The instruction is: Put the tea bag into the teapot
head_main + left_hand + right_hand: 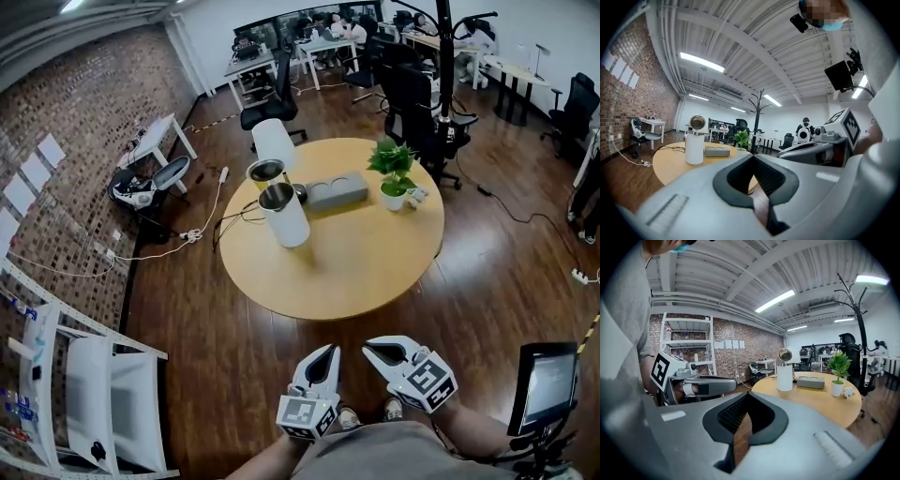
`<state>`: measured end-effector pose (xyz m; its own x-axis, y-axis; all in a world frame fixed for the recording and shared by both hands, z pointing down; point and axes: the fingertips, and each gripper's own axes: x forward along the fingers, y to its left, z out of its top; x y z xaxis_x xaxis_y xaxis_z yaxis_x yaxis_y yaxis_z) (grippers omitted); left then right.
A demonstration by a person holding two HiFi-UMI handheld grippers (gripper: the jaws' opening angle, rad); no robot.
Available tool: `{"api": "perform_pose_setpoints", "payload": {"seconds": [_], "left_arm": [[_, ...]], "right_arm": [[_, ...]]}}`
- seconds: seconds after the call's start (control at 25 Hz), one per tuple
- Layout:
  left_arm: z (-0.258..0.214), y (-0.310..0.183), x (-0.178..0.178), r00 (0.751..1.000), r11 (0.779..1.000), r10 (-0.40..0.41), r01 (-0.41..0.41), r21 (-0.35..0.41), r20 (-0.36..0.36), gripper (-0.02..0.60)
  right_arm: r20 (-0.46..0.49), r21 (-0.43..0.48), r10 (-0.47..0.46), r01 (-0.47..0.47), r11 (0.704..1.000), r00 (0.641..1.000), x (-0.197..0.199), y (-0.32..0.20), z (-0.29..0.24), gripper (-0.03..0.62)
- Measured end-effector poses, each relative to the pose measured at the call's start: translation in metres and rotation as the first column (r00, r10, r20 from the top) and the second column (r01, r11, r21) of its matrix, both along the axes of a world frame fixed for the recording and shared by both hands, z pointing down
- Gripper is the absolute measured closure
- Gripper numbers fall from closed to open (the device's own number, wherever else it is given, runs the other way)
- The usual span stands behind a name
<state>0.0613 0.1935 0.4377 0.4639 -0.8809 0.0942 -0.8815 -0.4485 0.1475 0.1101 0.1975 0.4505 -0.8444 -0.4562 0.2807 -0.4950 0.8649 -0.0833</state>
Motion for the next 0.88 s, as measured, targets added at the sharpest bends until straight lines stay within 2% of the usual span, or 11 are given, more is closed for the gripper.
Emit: {"api": "perform_pose_setpoints", "payload": {"seconds": [0.32,0.88], "left_arm": [[0.0014,0.0092,0.0102,1.000,1.000,-0.005,0.005,0.006,0.000,0.578],[-0.0004,0.0089,0.0082,1.000,1.000,-0.020,0.020,0.019,-0.019,0.578]], "right_arm": [[-0.005,0.008,-0.006,0.006,1.000,1.000,0.0089,0.0089,0.0019,0.589],[-0.018,0.027,-0.013,0.013,1.000,1.000,0.0061,0.0039,-0.0044,0.588]]}}
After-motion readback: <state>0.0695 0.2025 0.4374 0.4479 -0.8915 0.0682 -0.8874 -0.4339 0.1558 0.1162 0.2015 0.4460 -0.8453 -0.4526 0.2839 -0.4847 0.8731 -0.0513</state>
